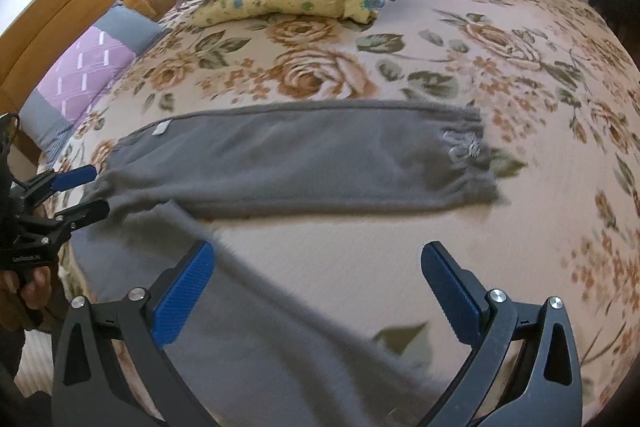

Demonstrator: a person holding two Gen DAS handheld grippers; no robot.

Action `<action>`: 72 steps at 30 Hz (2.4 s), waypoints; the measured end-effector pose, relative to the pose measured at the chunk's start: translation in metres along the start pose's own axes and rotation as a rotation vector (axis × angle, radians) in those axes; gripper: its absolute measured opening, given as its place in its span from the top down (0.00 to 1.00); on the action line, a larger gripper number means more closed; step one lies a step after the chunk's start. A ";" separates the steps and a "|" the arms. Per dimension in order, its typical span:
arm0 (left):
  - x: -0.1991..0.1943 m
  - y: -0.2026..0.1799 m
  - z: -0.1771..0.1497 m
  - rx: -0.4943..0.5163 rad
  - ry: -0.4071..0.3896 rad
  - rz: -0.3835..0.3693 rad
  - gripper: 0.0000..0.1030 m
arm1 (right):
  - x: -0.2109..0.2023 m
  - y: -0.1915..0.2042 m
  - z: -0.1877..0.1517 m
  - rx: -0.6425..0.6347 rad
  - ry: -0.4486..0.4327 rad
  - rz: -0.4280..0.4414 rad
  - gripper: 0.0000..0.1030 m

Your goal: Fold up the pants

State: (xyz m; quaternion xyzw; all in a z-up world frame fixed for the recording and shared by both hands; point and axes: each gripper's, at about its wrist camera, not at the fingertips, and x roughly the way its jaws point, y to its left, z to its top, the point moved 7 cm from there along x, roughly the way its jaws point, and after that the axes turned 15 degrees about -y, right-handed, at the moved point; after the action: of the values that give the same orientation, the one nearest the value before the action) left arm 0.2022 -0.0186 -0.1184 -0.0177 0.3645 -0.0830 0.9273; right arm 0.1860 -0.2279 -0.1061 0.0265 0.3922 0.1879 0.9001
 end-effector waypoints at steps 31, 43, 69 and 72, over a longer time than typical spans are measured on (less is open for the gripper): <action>0.179 0.020 0.039 0.171 0.268 -0.193 0.20 | 0.133 -0.144 0.065 0.141 0.068 -0.063 0.14; 0.179 0.018 0.037 0.160 0.270 -0.219 0.90 | 0.124 -0.155 0.064 0.113 0.041 -0.124 0.89; 0.063 -0.040 0.032 0.327 0.115 -0.286 0.76 | -0.023 -0.097 0.007 0.074 -0.036 -0.010 0.93; 0.078 -0.046 0.040 0.455 0.105 -0.272 0.43 | -0.027 -0.094 0.002 0.083 -0.035 -0.001 0.93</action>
State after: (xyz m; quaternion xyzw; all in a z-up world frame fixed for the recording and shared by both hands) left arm 0.2795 -0.0776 -0.1377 0.1465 0.3782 -0.2874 0.8677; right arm 0.2003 -0.3243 -0.1044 0.0671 0.3838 0.1703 0.9051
